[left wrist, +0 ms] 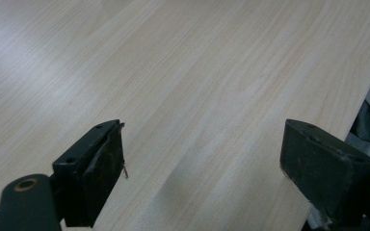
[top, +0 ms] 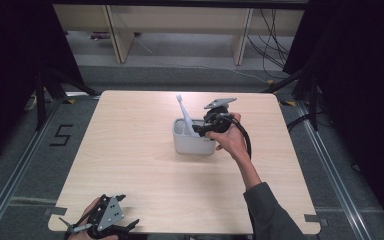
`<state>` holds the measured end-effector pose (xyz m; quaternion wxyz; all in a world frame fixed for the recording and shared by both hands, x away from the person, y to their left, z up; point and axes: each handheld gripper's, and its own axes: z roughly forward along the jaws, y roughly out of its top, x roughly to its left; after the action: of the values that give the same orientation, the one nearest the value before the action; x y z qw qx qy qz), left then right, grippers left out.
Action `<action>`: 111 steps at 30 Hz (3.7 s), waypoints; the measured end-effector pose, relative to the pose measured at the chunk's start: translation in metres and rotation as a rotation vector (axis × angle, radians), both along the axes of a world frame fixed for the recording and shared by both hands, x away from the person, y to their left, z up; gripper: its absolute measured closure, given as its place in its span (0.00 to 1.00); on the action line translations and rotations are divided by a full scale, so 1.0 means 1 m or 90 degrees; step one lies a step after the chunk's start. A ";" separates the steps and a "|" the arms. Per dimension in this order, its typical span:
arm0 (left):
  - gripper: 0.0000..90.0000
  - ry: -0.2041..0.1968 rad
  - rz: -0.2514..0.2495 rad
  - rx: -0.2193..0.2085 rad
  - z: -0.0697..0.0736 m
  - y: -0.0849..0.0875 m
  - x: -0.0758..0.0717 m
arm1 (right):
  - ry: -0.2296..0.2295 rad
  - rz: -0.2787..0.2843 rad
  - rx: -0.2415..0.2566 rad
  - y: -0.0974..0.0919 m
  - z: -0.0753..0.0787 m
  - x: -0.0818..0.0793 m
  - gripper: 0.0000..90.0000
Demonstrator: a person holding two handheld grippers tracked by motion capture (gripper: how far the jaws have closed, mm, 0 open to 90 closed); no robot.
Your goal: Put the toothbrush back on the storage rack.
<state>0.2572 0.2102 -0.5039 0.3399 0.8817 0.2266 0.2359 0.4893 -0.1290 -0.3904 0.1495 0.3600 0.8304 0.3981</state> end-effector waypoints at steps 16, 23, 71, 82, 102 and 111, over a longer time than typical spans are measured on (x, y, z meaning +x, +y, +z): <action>0.17 0.001 0.000 0.000 -0.001 0.000 0.000 | -0.009 -0.001 0.020 -0.011 0.005 -0.016 0.43; 0.17 0.005 -0.002 0.008 0.000 0.000 0.000 | -0.017 -0.003 0.026 -0.021 0.004 -0.024 0.42; 0.17 0.001 -0.005 -0.002 0.000 0.000 0.000 | -0.054 -0.003 0.056 -0.045 0.001 -0.057 0.34; 0.17 -0.006 0.001 -0.004 0.000 -0.001 -0.001 | -0.050 -0.009 0.051 -0.054 -0.003 -0.066 0.32; 0.17 -0.006 0.001 0.005 0.000 -0.001 -0.001 | -0.057 0.005 0.057 -0.061 -0.012 -0.086 0.28; 0.17 -0.008 0.003 0.002 0.000 -0.001 -0.001 | -0.057 0.005 0.050 -0.064 -0.018 -0.093 0.28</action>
<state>0.2564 0.2093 -0.5038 0.3392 0.8802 0.2265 0.2425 0.3966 -0.1928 -0.4086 0.1706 0.3445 0.8078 0.4469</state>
